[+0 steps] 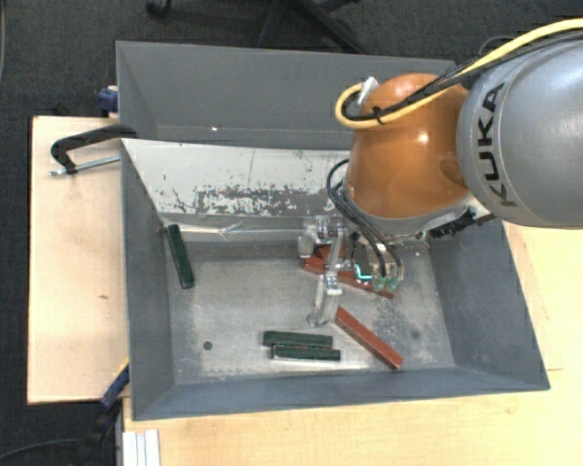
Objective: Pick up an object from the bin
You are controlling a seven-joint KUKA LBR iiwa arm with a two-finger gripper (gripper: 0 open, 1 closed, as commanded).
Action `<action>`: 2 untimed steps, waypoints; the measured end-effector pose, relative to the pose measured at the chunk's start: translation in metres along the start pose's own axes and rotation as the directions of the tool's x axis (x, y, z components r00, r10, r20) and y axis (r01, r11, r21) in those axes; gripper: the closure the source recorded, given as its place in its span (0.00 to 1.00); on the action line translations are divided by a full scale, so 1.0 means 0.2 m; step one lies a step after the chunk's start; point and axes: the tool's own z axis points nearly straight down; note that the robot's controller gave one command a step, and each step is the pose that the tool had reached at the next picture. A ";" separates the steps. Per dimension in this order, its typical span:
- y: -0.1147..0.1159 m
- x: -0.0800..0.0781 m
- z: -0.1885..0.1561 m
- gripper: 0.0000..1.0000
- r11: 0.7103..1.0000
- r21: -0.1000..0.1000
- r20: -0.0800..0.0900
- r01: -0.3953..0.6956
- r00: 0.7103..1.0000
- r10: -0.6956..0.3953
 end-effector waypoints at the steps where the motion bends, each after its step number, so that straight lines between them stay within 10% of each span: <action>1: 0.00 -0.01 -0.02 0.00 1.000 -0.001 0.008 -0.001 1.000 0.001; 2: -0.19 -0.05 0.30 0.00 0.997 -0.002 0.012 -0.078 0.997 0.078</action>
Offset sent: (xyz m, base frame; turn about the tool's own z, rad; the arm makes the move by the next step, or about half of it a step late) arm 0.0165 -0.0824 -0.1332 0.1641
